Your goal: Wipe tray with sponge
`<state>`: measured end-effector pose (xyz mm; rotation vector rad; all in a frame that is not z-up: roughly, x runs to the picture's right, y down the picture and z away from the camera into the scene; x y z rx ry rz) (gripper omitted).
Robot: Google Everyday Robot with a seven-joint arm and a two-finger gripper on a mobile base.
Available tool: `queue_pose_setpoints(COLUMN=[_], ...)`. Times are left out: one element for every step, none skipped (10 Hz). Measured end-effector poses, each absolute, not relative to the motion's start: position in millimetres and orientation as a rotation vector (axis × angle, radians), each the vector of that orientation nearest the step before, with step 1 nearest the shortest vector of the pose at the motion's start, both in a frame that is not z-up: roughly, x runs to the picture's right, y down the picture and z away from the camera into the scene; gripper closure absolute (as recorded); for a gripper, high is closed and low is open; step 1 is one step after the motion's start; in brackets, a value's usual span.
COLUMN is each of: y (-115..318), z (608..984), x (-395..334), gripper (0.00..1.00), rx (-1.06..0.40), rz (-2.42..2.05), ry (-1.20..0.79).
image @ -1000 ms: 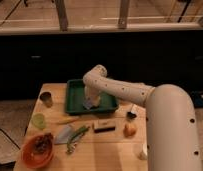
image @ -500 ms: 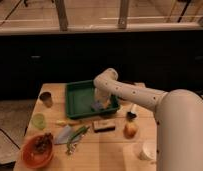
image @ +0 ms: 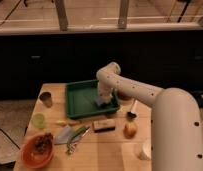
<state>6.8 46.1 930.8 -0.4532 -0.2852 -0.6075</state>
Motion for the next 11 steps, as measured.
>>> queue_pose_setpoints(y=[44, 45, 48, 52, 65, 69, 75, 79, 79, 78, 73], z=[929, 926, 924, 920, 912, 910, 907, 906, 907, 908, 915], x=[-7, -29, -35, -40, -45, -41, -34, -18, -5, 4, 20], gripper=[0.81, 0.81, 0.81, 0.81, 0.81, 0.81, 0.81, 0.81, 0.81, 0.81, 0.81], rx=[-0.448, -0.444, -0.444, -0.445, -0.449, -0.45, -0.455, -0.461, -0.463, -0.464, -0.468], rz=[-0.633, -0.68, -0.707, -0.724, -0.755, -0.756, -0.753, -0.729, -0.707, -0.693, -0.656], ry=[-0.299, -0.329, -0.34, -0.351, -0.374, -0.375, -0.376, -0.367, -0.357, -0.351, -0.333])
